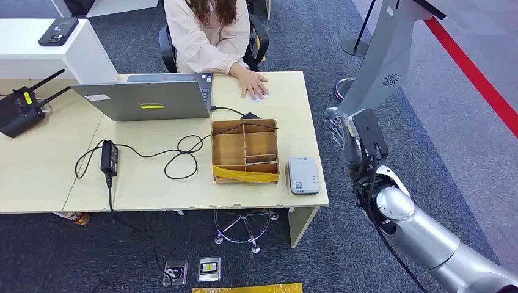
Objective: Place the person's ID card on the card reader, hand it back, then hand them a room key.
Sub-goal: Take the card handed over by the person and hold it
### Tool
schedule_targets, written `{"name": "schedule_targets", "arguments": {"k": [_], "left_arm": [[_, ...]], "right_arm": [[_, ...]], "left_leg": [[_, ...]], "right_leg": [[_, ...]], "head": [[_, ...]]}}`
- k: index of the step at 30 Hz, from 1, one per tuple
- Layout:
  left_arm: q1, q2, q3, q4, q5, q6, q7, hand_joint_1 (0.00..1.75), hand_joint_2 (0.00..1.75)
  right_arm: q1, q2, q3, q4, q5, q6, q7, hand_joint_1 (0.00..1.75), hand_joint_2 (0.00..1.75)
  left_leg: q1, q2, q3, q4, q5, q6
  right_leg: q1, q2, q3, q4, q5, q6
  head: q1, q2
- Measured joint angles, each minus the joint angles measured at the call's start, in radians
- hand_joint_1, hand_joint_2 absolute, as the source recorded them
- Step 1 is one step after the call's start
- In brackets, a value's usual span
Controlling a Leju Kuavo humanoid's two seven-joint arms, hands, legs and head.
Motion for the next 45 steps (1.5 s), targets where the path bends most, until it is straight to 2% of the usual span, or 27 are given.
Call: {"name": "schedule_targets", "arguments": {"k": [14, 23, 35, 37, 39, 41, 45], "left_arm": [[0.000, 0.007, -0.010, -0.022, 0.026, 0.016, 0.005, 0.00, 0.00], [-0.001, 0.011, -0.025, -0.023, 0.026, -0.002, -0.024, 0.00, 0.00], [-0.001, 0.011, -0.027, -0.020, 0.038, -0.020, -0.058, 0.00, 0.00], [-0.001, 0.011, -0.027, -0.020, 0.037, -0.021, -0.058, 0.00, 0.00], [-0.001, 0.011, -0.027, -0.020, 0.033, -0.026, -0.058, 0.00, 0.00], [-0.002, 0.011, -0.028, -0.019, 0.026, -0.031, -0.058, 0.00, 0.00], [-0.011, 0.011, -0.033, -0.017, 0.002, -0.040, -0.060, 0.00, 0.00]], "right_arm": [[-0.019, 0.012, 0.016, -0.006, -0.020, 0.016, 0.006, 0.00, 0.00], [-0.018, 0.013, 0.016, -0.006, -0.035, -0.013, 0.009, 0.00, 0.00], [-0.030, 0.025, 0.019, 0.011, -0.020, 0.017, -0.014, 0.00, 0.00], [-0.046, 0.029, 0.027, 0.018, 0.054, 0.012, 0.011, 0.00, 0.87], [-0.077, 0.033, 0.043, 0.031, 0.184, 0.011, 0.073, 0.00, 1.75], [-0.120, 0.040, 0.069, 0.048, 0.334, 0.028, 0.154, 0.00, 1.75], [-0.220, 0.063, 0.144, 0.093, 0.719, 0.102, 0.321, 0.00, 1.75]], "left_leg": [[0.000, 0.000, 0.000, 0.000, 0.000, 0.000], [0.000, 0.000, 0.000, 0.000, 0.000, 0.000], [0.000, 0.000, -0.001, 0.000, 0.000, 0.000], [0.000, 0.000, -0.001, 0.000, 0.000, 0.000], [0.000, 0.000, -0.001, 0.000, 0.000, 0.000], [0.000, 0.000, -0.001, 0.000, 0.000, 0.000], [0.000, -0.001, -0.001, 0.000, 0.001, 0.000]], "right_leg": [[0.000, -0.001, 0.000, 0.000, 0.000, 0.000], [0.000, 0.000, 0.000, 0.000, 0.000, 0.000], [0.000, -0.001, 0.000, 0.000, 0.000, 0.000], [0.000, 0.000, 0.000, 0.000, 0.000, 0.000], [0.000, 0.000, 0.000, 0.000, 0.000, 0.000], [0.000, 0.000, 0.000, 0.000, 0.000, 0.000], [0.000, -0.001, 0.000, 0.001, 0.000, 0.000]], "head": [[0.000, 0.000], [0.000, 0.000], [0.000, 0.000], [0.000, 0.000], [0.000, 0.000], [0.000, 0.000], [0.000, 0.000]]}}
